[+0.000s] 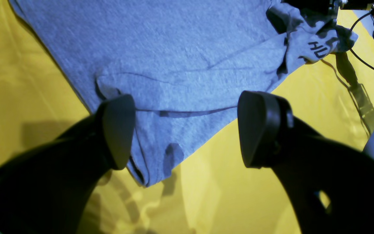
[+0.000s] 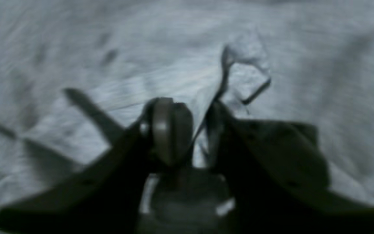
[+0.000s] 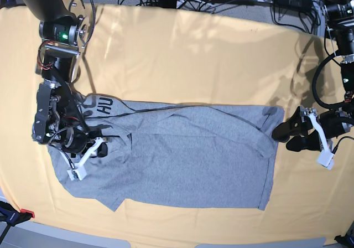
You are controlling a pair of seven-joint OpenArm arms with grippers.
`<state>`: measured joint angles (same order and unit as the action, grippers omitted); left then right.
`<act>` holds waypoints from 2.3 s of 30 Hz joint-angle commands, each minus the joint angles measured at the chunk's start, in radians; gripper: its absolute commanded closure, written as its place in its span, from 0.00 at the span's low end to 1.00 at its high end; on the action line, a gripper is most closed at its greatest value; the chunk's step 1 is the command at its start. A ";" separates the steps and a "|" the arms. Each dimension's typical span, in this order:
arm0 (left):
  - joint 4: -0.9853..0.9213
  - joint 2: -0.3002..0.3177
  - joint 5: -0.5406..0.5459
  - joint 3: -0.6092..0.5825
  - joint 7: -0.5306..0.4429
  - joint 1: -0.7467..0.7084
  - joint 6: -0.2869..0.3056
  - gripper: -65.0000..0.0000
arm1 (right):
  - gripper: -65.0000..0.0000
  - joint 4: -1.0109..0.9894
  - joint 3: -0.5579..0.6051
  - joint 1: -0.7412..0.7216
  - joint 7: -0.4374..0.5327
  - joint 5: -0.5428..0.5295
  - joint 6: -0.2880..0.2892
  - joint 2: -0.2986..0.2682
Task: Layout the t-shirt on the table in an organized manner, then fold the t-shirt properly
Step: 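Fold the grasped sleeve inward over the shirt body with the right gripper, then release the sleeve and move the right gripper to the collar-side corner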
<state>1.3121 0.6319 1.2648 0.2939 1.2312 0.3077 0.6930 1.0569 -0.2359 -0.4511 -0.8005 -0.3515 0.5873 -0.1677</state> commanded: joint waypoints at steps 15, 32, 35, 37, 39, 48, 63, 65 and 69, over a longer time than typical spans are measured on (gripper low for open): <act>0.014 0.019 0.027 0.008 -0.018 0.022 0.005 0.24 | 1.00 0.014 0.000 -0.214 0.087 -0.002 0.056 0.001; 0.014 0.019 0.027 0.008 -0.018 0.022 0.005 0.24 | 1.00 0.014 0.000 -0.244 0.153 0.266 -0.259 0.002; 0.014 0.019 0.028 0.008 -0.019 0.022 0.005 0.24 | 1.00 0.014 0.000 -0.244 0.153 0.283 -0.266 0.004; 0.014 0.019 0.028 0.008 -0.018 0.022 0.005 0.24 | 1.00 0.014 0.000 -0.243 0.149 0.285 -0.290 0.004; 0.014 0.019 0.028 0.008 -0.019 0.022 0.005 0.24 | 1.00 0.014 0.000 -0.243 0.149 0.298 -0.303 0.004; 0.014 0.020 0.026 0.024 -0.019 0.023 0.005 0.24 | 0.44 0.014 0.000 -0.248 0.153 0.304 -0.386 -0.020; 0.014 0.048 0.077 0.204 0.064 -0.016 0.005 0.24 | 0.44 0.016 -0.002 -0.238 -0.381 -0.443 0.111 -0.249; 0.014 0.051 0.086 0.204 0.081 -0.016 0.005 0.24 | 0.45 0.016 -0.002 -0.224 -0.468 -0.563 0.111 -0.282; 0.014 0.060 0.103 0.204 0.095 -0.017 0.005 0.24 | 0.45 0.016 -0.029 -0.142 -0.505 -0.727 0.111 -0.360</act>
<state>1.3121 0.6662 1.3399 0.4904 1.3399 0.2687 0.6933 1.0557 -0.2565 -0.5655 -1.3144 -1.0645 0.6926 -0.5053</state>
